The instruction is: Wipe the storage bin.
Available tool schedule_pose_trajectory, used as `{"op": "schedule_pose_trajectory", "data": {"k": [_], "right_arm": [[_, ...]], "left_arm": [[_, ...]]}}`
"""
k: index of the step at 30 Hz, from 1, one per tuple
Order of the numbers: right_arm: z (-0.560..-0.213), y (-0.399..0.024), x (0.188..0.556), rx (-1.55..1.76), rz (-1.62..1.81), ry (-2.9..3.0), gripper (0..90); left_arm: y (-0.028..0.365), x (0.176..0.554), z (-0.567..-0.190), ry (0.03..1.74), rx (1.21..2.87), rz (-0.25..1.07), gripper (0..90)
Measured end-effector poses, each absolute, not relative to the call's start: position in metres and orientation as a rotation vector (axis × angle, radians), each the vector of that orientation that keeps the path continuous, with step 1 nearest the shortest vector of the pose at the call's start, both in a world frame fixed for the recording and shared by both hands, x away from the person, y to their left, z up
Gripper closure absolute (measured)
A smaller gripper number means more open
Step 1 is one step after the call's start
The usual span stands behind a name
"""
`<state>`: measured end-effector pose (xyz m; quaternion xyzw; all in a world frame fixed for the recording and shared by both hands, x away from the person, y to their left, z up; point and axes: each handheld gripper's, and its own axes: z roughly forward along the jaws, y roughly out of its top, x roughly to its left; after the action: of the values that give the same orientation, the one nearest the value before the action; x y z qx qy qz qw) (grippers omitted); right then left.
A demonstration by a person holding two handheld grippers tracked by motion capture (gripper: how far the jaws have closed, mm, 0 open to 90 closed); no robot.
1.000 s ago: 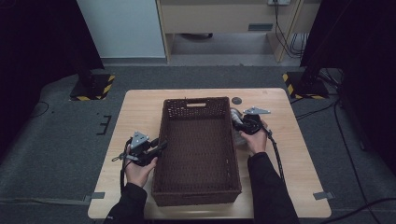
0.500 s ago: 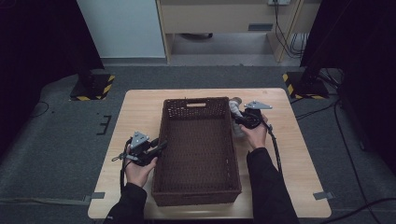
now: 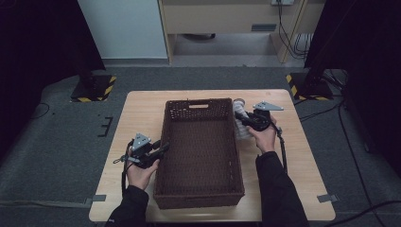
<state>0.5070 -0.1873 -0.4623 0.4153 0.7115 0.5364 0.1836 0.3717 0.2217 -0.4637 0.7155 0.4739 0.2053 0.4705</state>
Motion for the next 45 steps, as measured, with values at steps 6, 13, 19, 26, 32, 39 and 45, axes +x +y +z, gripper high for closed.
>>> {"op": "schedule_pose_trajectory", "data": {"k": [6,13,19,26,32,39,45], "right_arm": [[-0.466,-0.184,0.499,1.112,1.452,2.095,72.6],[-0.512,-0.176,0.495,1.167,1.286,2.242,72.6],[-0.496,-0.181,0.488,1.151,1.334,2.212,72.7],[-0.453,-0.197,0.465,1.054,1.476,2.126,72.7],[-0.473,-0.19,0.461,1.068,1.417,2.185,72.7],[-0.516,-0.181,0.461,1.137,1.302,2.275,72.5],[-0.484,-0.195,0.453,1.098,1.388,2.214,72.5]], "left_arm": [[0.222,0.372,-0.464,1.164,1.75,0.502,61.2],[0.222,0.372,-0.464,1.165,1.747,0.502,61.2],[0.222,0.371,-0.464,1.167,1.744,0.501,61.1],[0.222,0.371,-0.464,1.169,1.741,0.501,60.9],[0.222,0.371,-0.464,1.169,1.74,0.5,60.7],[0.222,0.371,-0.464,1.17,1.741,0.502,60.4],[0.222,0.371,-0.464,1.17,1.74,0.502,60.4]]}}
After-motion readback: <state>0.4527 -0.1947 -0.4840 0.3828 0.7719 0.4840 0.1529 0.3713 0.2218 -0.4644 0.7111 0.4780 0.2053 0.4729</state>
